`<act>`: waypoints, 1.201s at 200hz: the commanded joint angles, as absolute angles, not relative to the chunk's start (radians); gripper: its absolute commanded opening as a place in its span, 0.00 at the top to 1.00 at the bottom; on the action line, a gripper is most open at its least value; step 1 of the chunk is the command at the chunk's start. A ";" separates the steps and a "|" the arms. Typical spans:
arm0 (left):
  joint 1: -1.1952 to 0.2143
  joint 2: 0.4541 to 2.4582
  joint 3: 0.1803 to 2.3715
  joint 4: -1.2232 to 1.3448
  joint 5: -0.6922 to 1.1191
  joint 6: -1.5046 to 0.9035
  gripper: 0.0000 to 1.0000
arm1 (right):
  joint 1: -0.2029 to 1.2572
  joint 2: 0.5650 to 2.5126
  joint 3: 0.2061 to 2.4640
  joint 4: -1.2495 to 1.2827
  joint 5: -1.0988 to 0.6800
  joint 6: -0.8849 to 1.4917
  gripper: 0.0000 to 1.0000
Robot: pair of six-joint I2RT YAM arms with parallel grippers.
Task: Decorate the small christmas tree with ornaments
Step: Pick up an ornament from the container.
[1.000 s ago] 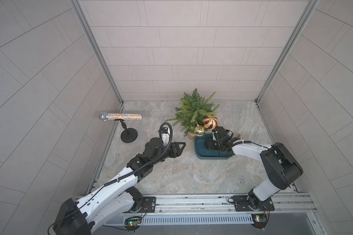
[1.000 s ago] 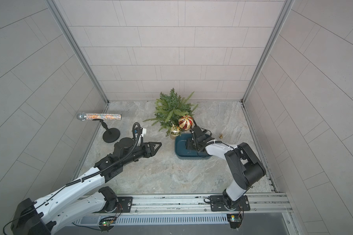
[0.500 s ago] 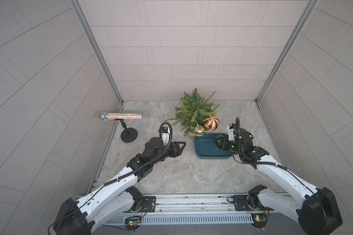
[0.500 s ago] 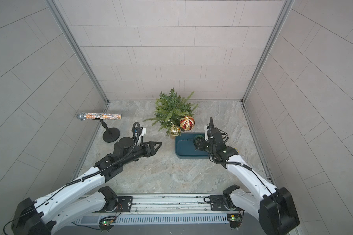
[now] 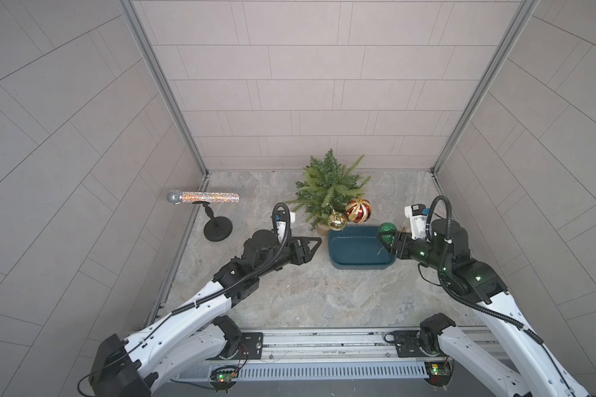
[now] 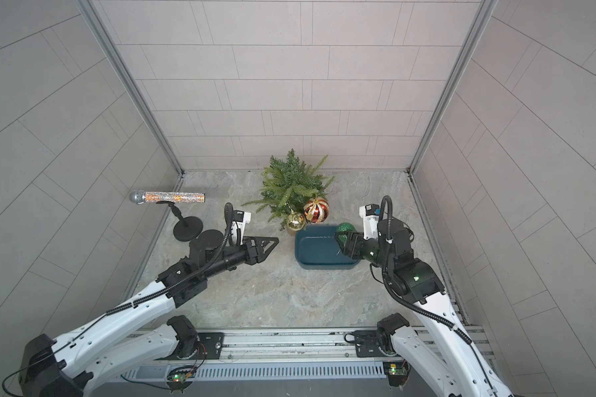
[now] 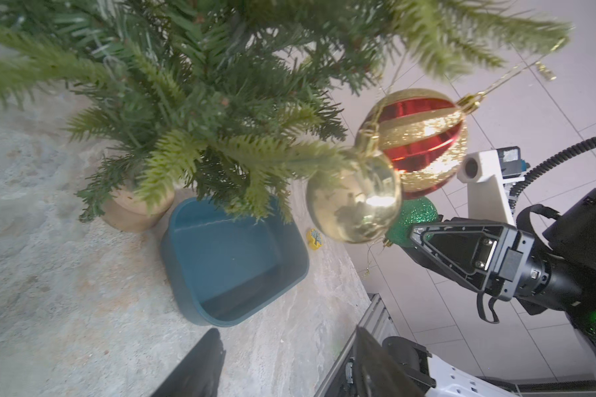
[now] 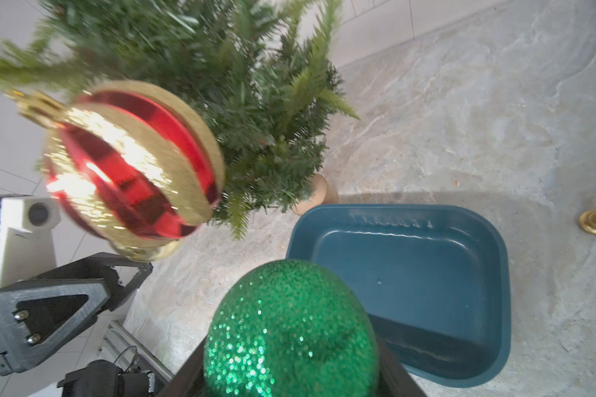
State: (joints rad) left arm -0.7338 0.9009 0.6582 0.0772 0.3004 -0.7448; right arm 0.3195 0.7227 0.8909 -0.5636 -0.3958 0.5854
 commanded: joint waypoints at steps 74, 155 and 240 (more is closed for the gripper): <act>-0.739 0.890 0.847 0.019 0.356 -0.746 0.36 | 0.318 0.833 1.250 -0.616 -0.544 0.547 0.43; -0.705 1.065 1.179 -0.085 0.418 -0.672 0.37 | 0.318 1.048 1.503 -0.405 -0.607 0.666 0.43; -0.665 1.178 1.316 -0.107 0.427 -0.650 0.38 | 0.367 1.305 1.691 -0.185 -0.626 0.782 0.43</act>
